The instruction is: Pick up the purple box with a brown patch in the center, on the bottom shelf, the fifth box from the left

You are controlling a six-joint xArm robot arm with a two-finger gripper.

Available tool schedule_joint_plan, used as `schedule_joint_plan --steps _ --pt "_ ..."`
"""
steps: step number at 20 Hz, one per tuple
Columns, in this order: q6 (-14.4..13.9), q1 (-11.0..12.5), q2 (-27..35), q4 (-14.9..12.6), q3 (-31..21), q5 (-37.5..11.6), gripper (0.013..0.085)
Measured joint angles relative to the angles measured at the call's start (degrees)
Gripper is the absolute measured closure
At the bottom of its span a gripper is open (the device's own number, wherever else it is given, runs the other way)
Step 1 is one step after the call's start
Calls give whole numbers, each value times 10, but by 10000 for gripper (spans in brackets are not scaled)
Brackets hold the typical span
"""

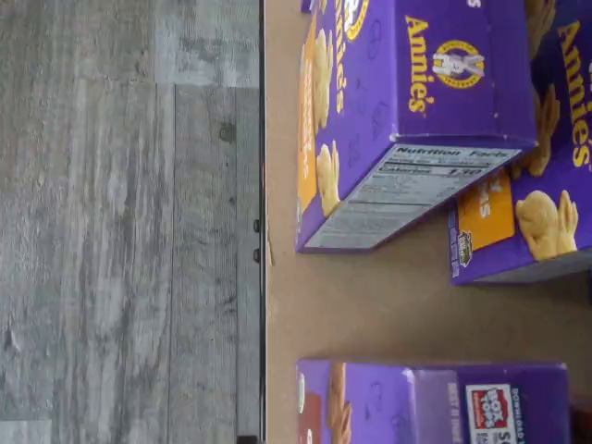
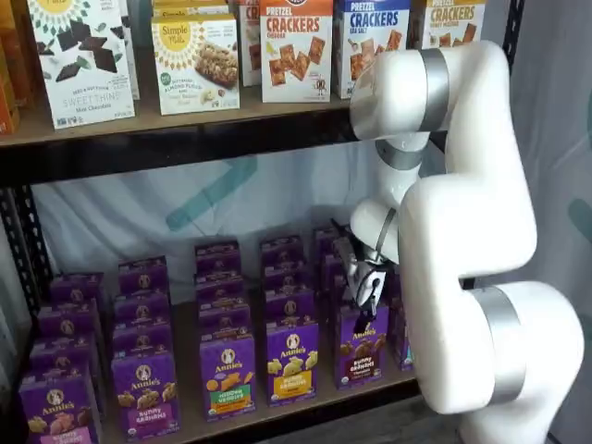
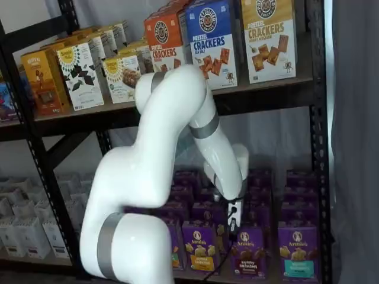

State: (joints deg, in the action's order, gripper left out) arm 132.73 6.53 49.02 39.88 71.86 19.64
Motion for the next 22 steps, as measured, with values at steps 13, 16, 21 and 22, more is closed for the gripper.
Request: schedule_joint_plan --steps 13,16,21,22 --pt "-165 10 31 -190 42 37 130" --pt "-153 2 35 -171 35 1 130" --pt "-174 -4 45 -190 35 -23 130" --pt "-185 -3 47 -203 36 -24 130"
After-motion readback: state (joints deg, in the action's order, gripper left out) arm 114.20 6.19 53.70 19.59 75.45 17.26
